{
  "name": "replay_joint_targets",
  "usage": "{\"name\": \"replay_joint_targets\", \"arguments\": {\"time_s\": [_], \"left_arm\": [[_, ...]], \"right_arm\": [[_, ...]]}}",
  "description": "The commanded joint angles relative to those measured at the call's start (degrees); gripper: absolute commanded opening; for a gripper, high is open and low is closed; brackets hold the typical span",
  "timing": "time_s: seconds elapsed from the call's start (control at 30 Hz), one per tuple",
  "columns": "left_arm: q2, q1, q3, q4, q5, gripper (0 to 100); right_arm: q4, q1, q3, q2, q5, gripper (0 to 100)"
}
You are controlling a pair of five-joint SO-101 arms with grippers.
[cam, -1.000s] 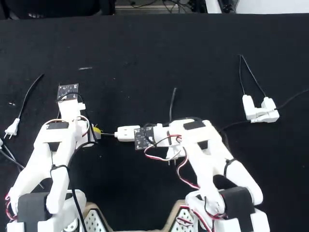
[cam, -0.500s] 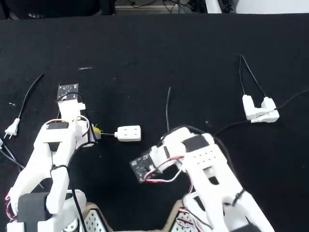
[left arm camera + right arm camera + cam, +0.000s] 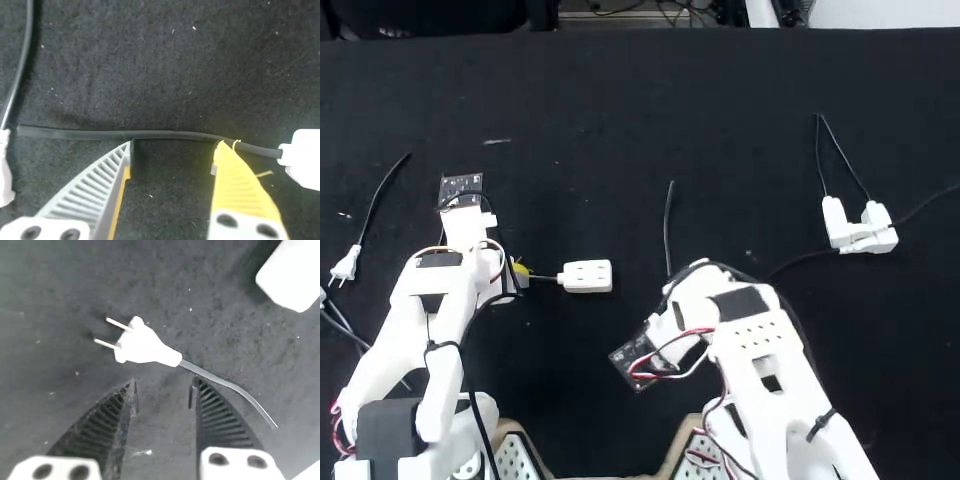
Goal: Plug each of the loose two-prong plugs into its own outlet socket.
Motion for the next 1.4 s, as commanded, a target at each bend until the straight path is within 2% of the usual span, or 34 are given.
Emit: {"name": "replay_joint_targets", "arguments": {"time_s": [0.0,0.1,0.27,0.6,0.77,0.83,0.9,0.93,1.0,1.13,1.3,1.37], "left_arm": [[-1.6,-0.6,-0.9,-1.1,0.2,26],[-1.6,-0.6,-0.9,-1.1,0.2,26],[-1.6,-0.6,-0.9,-1.0,0.2,26],[-1.6,-0.6,-0.9,-1.0,0.2,26],[-1.6,-0.6,-0.9,-1.0,0.2,26],[-1.6,-0.6,-0.9,-1.0,0.2,26],[-1.6,-0.6,-0.9,-0.9,0.2,26],[-1.6,-0.6,-0.9,-0.9,0.2,26],[-1.6,-0.6,-0.9,-0.9,0.2,26],[-1.6,-0.6,-0.9,-0.9,0.2,26],[-1.6,-0.6,-0.9,-0.9,0.2,26],[-1.6,-0.6,-0.9,-0.9,0.2,26]], "right_arm": [[-10.4,1.8,4.2,-1.5,1.1,16.2],[-14.5,1.6,6.9,-1.5,1.1,16.2],[-14.8,1.3,7.2,-1.5,1.0,16.2],[-14.9,-5.4,10.9,-1.6,0.7,16.2],[-14.4,-8.9,11.4,-1.6,-1.8,16.2],[-14.4,-9.7,11.6,-1.6,-2.1,13.9],[-14.5,-9.6,11.4,-1.6,-3.2,5.6],[-14.7,-9.1,11.3,-1.7,-4.5,0.6],[-14.9,-7.9,11.1,-2.0,-8.5,3.2],[-14.5,-6.5,9.5,-2.1,-15.3,1.1],[-14.2,-6.1,6.8,-2.1,-33.9,1.0],[-11.1,-6.0,5.1,-2.1,-40.1,1.0]]}}
